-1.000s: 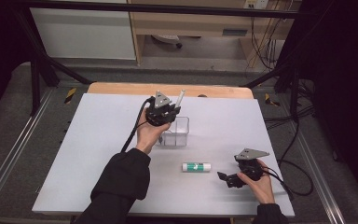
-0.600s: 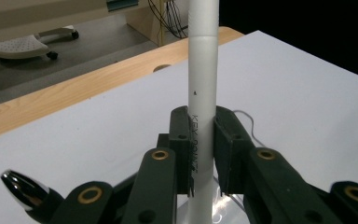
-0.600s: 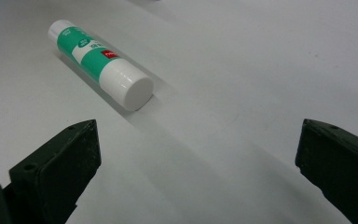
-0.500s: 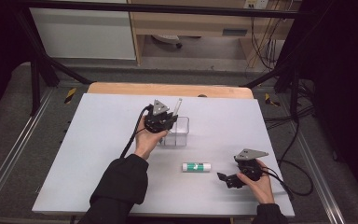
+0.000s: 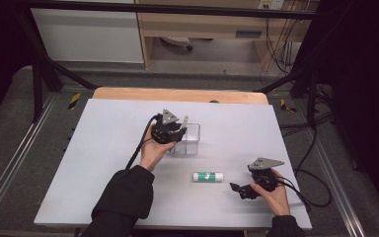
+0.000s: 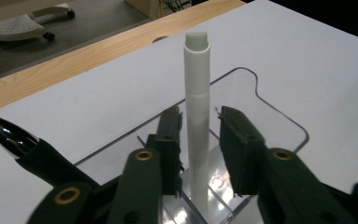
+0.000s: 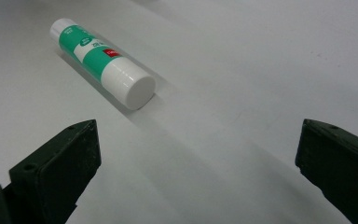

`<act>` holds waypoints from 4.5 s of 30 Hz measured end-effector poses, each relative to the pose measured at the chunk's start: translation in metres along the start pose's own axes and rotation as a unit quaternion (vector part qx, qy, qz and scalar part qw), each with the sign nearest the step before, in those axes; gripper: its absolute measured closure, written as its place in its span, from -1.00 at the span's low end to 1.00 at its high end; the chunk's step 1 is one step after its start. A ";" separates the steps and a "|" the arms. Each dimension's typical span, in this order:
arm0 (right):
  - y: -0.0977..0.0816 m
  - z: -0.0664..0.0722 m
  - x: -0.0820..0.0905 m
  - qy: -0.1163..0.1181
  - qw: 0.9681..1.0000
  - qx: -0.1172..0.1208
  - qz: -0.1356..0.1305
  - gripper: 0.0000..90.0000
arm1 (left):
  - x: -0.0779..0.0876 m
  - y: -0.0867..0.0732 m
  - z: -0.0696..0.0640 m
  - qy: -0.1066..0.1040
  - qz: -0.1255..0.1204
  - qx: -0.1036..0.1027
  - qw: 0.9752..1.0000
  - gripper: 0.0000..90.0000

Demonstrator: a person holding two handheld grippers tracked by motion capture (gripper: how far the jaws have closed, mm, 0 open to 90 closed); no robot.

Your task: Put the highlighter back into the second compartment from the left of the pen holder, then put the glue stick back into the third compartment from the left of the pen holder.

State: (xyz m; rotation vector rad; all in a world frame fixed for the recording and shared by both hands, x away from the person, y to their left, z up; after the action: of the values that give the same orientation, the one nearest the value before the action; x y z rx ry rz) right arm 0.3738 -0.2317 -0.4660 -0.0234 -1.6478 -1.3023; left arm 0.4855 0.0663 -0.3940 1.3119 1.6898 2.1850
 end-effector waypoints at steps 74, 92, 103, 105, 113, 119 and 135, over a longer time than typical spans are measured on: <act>0.025 0.025 -0.011 0.040 0.993 0.094 0.061 -0.91 | 0.111 -0.159 0.044 -0.032 0.071 0.016 0.997 -0.86; 0.043 0.031 -0.022 0.073 0.982 0.157 0.074 -0.75 | 0.112 -0.159 0.045 -0.034 0.069 0.016 0.997 -0.86; 0.053 0.035 -0.034 0.102 0.970 0.203 0.085 -0.54 | 0.112 -0.159 0.044 -0.033 0.071 0.016 0.997 -0.86; 0.054 0.035 -0.037 0.106 0.967 0.213 0.086 -0.46 | 0.112 -0.159 0.044 -0.032 0.071 0.016 0.997 -0.86; 0.054 0.035 -0.042 0.127 0.955 0.242 0.118 -0.19 | 0.110 -0.159 0.043 -0.034 0.073 0.013 0.997 -0.86; 0.054 0.029 -0.048 0.130 0.950 0.249 0.136 -0.05 | 0.110 -0.160 0.043 -0.034 0.074 0.013 0.997 -0.86; 0.057 0.021 -0.055 0.163 0.936 0.280 0.136 0.27 | 0.108 -0.161 0.042 -0.036 0.078 0.010 0.996 -0.85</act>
State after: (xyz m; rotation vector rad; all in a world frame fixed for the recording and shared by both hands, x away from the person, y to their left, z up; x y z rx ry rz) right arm 0.4188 -0.1630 -0.4609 0.2847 -1.6016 -0.5599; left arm 0.3788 0.2175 -0.4649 1.5579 1.6392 2.1772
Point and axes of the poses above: each handheld gripper's, and its own axes: x roughly backward along the jaws, y roughly out of its top, z roughly to its left, the point moved 3 cm from there along -x, roughly forward along the jaws, and after that the axes turned 2 degrees about z, right-handed, at the moved point
